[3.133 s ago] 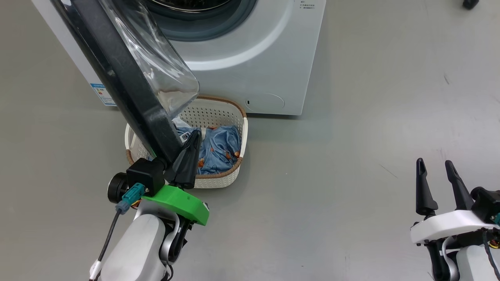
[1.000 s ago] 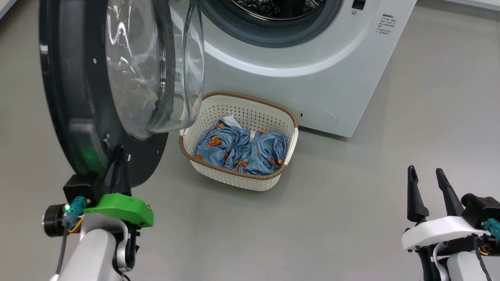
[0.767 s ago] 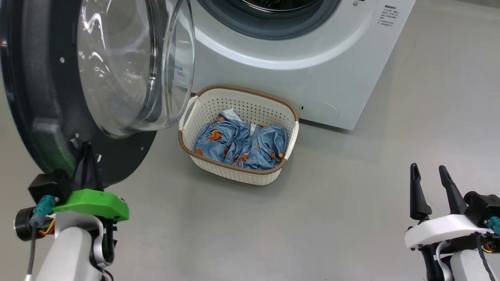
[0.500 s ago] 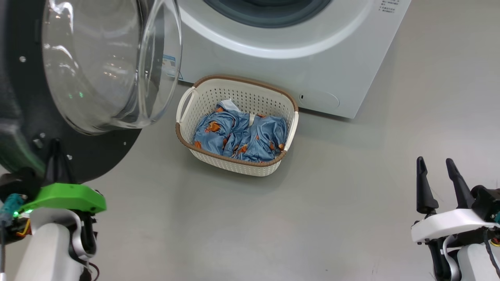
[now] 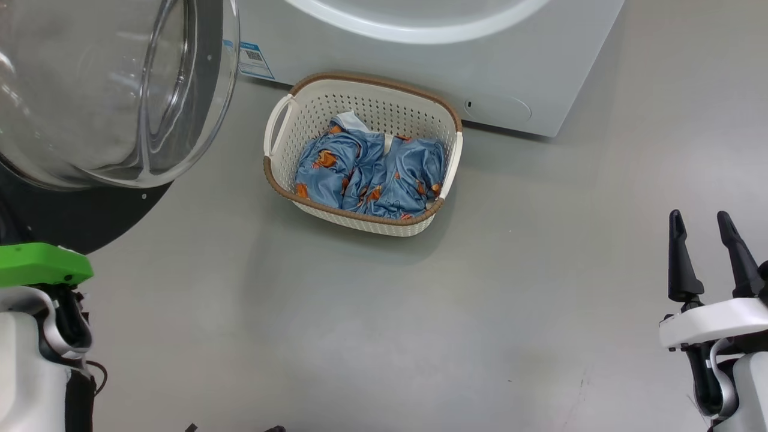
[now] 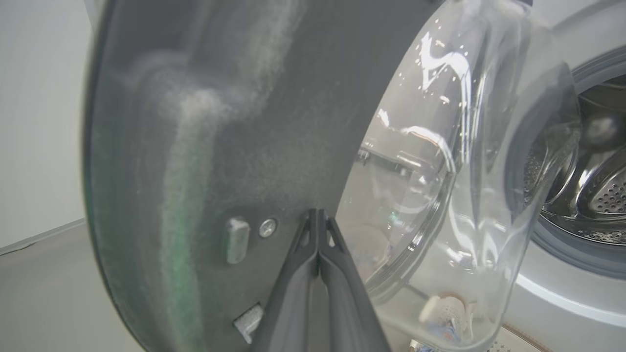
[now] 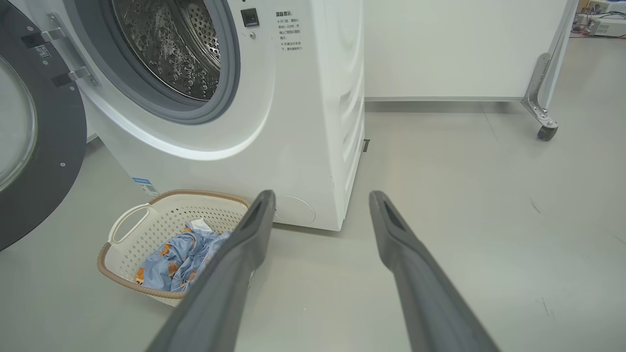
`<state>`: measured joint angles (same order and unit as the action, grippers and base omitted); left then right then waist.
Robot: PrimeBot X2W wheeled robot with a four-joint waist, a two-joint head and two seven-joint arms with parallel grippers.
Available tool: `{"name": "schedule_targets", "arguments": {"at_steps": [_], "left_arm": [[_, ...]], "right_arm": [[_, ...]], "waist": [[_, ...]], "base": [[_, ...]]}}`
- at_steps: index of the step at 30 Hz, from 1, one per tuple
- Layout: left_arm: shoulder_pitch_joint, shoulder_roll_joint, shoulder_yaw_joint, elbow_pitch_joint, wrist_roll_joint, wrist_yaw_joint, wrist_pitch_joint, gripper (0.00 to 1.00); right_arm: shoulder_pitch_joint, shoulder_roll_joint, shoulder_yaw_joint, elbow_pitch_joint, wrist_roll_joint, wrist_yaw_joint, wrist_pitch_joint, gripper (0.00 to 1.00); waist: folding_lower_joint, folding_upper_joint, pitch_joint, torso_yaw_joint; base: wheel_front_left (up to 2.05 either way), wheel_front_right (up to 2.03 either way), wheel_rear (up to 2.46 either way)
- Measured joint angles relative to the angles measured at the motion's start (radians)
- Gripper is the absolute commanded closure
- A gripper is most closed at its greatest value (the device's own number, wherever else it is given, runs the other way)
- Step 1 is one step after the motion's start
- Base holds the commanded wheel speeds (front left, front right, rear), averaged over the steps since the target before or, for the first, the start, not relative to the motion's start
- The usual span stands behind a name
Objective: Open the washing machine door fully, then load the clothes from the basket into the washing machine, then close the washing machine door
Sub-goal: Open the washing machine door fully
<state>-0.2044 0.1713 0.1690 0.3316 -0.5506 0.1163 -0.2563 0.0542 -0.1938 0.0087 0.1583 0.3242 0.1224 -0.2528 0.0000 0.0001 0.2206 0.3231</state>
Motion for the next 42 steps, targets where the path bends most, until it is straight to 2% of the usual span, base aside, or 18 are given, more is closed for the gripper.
{"name": "schedule_targets", "arguments": {"at_steps": [15, 27, 34, 42], "left_arm": [[-0.108, -0.011, 0.118, 0.084, -0.025, 0.000, 0.000, 1.00], [-0.139, 0.003, 0.146, 0.151, -0.023, 0.000, 0.000, 1.00], [-0.155, 0.003, 0.149, 0.156, 0.007, -0.005, 0.000, 1.00], [-0.154, 0.001, 0.140, 0.134, 0.068, -0.038, 0.000, 1.00]], "right_arm": [[-0.010, -0.064, -0.004, -0.010, 0.001, 0.000, 0.000, 0.00], [-0.017, -0.087, 0.018, -0.010, 0.010, 0.000, 0.000, 0.00], [-0.027, -0.090, 0.013, -0.008, 0.013, 0.000, 0.000, 0.00], [-0.027, -0.058, 0.014, 0.005, 0.036, 0.000, 0.000, 0.00]], "waist": [[0.0000, 0.0000, 0.069, 0.035], [0.0000, 0.0000, 0.079, 0.031], [0.0001, 0.0000, 0.080, 0.025], [0.0000, 0.0000, 0.049, 0.019]], "base": [[0.00, 0.00, 0.00], [0.00, 0.00, 0.00], [0.00, 0.00, 0.00], [0.00, 0.00, 0.00]]}}
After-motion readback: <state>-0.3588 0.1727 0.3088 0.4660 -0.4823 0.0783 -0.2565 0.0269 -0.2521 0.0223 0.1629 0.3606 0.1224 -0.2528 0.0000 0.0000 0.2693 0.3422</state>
